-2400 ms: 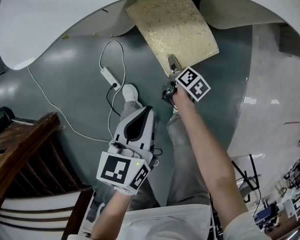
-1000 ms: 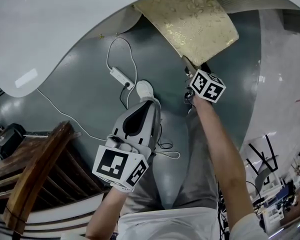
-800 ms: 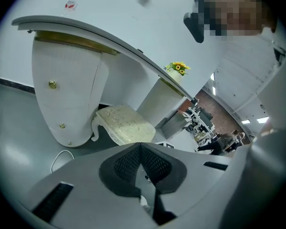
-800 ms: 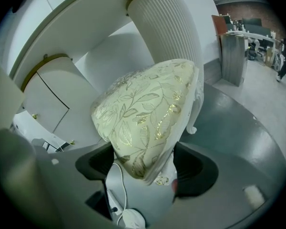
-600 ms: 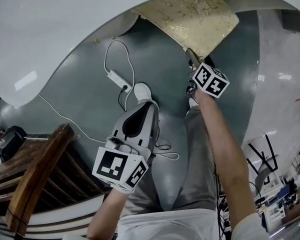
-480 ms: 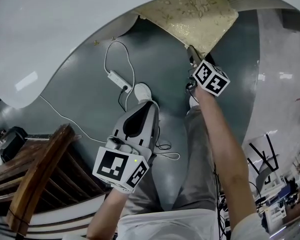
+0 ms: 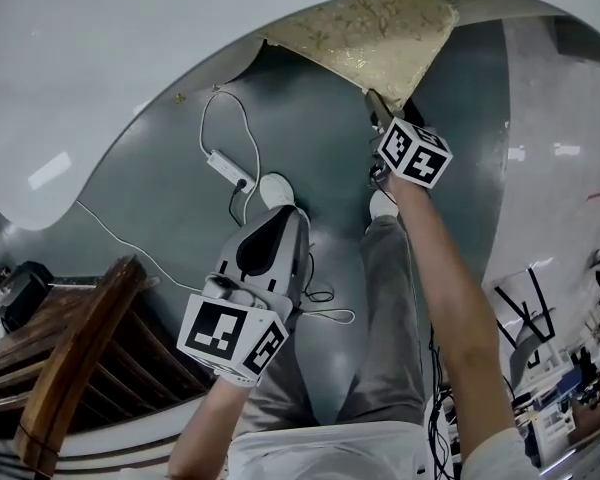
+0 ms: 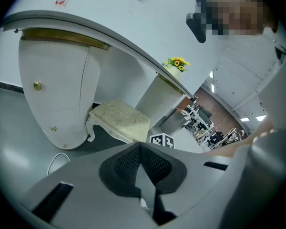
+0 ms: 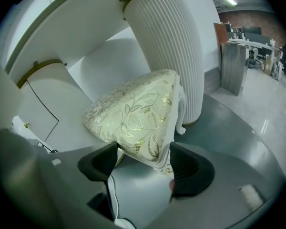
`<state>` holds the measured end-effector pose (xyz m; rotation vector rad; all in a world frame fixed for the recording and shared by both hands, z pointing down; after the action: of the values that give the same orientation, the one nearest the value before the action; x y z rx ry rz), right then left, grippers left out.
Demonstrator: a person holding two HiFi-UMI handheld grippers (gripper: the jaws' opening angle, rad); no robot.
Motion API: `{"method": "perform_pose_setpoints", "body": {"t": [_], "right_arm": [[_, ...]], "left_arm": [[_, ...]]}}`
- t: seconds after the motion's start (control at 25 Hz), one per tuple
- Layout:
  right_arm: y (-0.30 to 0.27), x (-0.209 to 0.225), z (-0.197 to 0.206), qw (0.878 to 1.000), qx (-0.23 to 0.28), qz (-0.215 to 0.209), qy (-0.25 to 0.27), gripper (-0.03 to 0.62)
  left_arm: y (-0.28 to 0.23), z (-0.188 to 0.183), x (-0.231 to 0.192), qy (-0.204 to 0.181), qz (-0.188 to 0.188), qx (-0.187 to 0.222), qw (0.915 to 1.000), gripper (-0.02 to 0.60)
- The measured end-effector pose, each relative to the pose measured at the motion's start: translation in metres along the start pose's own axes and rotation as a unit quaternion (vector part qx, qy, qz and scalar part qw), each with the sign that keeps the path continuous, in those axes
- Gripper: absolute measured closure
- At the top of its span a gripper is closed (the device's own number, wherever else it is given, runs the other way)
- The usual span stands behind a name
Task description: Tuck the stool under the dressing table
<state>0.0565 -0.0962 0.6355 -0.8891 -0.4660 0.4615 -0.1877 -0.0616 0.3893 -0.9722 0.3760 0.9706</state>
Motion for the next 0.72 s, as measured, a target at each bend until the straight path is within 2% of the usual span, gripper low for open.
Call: {"method": "perform_pose_setpoints", "body": {"t": [0.24, 0.36, 0.56, 0.72], "right_arm": [[0.001, 0.002, 0.001, 1.0, -0.009, -0.012, 0.01, 0.237], [0.001, 0.002, 0.0, 1.0, -0.007, -0.02, 0.015, 0.237], [-0.002, 0.003, -0.001, 0.999, -0.006, -0.035, 0.017, 0.237], [0.0, 0.004, 0.0, 0.999, -0.01, -0.048, 0.023, 0.237]], "left_arm": [[-0.015, -0.008, -0.008, 0.008, 0.004, 0.011, 0.9999, 0.574], [-0.027, -0.005, -0.025, 0.02, -0.01, 0.004, 0.9997, 0.573], [-0.055, -0.011, -0.045, 0.0, -0.035, 0.006, 0.9994, 0.572], [-0.078, -0.023, -0.054, -0.006, -0.046, 0.025, 0.9986, 0.572]]}}
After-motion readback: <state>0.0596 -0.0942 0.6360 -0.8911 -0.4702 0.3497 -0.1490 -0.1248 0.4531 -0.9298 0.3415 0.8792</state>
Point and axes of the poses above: the fingertips, and each gripper's own axes: y backward along the fingers, x to its right, z out of its underside, the point moved 6 cm from there along y, backward along the fingers, and after that the axes turned 15 degrees about z, right-handed, at the moved point
